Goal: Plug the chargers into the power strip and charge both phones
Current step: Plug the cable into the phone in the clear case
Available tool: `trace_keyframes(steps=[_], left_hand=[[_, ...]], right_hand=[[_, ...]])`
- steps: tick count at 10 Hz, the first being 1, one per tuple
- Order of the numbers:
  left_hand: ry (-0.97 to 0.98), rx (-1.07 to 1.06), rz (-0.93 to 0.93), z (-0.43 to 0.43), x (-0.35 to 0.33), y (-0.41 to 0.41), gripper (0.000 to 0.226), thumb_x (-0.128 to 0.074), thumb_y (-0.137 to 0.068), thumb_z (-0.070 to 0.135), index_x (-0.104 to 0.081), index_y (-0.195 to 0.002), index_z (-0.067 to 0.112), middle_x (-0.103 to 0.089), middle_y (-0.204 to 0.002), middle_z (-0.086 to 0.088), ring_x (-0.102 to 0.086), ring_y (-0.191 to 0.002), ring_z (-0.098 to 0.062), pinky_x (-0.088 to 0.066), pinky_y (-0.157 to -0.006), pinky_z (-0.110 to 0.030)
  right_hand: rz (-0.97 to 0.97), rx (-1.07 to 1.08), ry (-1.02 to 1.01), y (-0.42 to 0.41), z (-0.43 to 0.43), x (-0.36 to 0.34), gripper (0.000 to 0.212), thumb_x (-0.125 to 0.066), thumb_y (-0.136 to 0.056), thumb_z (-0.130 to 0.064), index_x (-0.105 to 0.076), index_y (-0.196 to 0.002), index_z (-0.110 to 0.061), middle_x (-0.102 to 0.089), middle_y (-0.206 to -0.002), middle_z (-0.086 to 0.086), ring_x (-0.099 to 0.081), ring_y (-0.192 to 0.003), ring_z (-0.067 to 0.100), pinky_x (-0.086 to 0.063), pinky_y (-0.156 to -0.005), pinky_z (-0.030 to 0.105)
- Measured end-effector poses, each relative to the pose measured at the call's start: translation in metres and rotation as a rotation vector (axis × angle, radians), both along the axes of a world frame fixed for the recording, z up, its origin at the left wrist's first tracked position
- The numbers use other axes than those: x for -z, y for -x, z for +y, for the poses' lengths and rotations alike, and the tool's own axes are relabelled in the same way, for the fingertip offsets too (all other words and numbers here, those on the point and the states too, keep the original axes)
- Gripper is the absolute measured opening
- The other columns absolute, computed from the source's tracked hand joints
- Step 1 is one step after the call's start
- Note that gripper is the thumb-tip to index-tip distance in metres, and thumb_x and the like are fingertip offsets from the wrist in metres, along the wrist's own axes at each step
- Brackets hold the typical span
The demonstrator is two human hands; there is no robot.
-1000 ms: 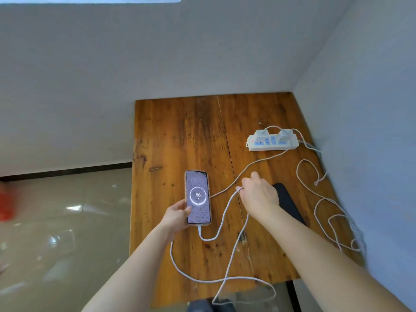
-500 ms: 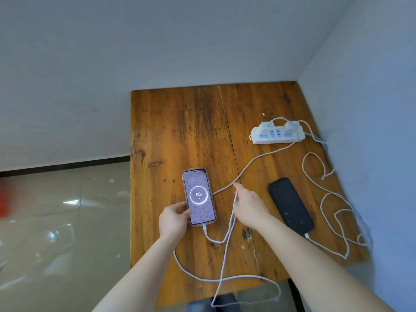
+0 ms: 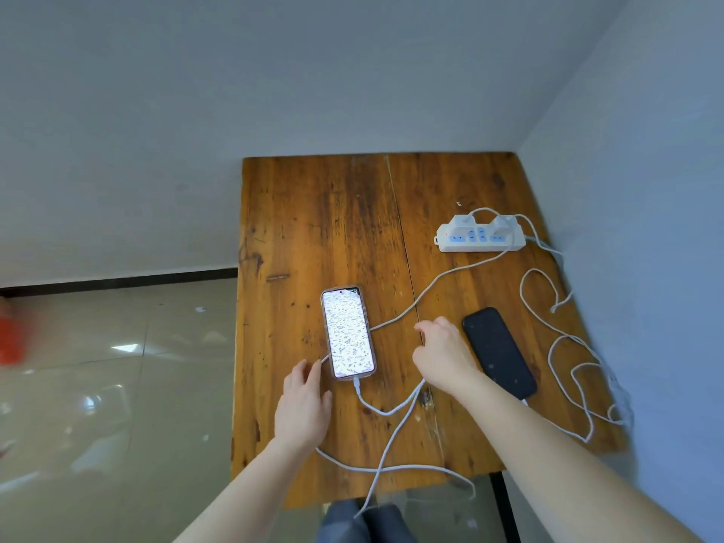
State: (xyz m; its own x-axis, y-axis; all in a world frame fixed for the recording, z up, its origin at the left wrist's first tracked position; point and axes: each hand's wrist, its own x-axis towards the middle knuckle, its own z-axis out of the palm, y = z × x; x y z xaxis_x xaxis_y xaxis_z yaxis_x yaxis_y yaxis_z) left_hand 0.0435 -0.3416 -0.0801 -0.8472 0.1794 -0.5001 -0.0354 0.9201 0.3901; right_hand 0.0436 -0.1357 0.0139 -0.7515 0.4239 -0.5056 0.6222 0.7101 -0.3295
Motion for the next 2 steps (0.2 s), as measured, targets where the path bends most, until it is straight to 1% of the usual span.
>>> trace_keyframes(steps=[1, 2], left_hand=[[0.078, 0.083, -0.080, -0.009, -0.006, -0.011, 0.068, -0.043, -0.099, 0.040, -0.010, -0.155, 0.022, -0.006, -0.164, -0.003, -0.013, -0.149, -0.023, -0.029, -0.115, -0.036], [0.145, 0.119, -0.137, -0.019, -0.009, -0.019, 0.074, -0.041, -0.099, 0.042, 0.000, -0.156, 0.018, 0.008, -0.164, -0.007, 0.000, -0.150, -0.025, -0.019, -0.119, -0.038]], right_hand=[[0.080, 0.070, 0.157, -0.009, -0.001, -0.023, 0.038, -0.052, -0.095, -0.013, -0.053, -0.132, -0.017, -0.050, -0.136, 0.004, -0.055, -0.107, 0.017, -0.049, -0.076, 0.019], [0.262, 0.198, 0.360, -0.023, 0.004, -0.070, 0.028, -0.055, -0.094, -0.016, -0.061, -0.121, -0.016, -0.063, -0.119, 0.001, -0.059, -0.112, 0.018, -0.050, -0.087, 0.027]])
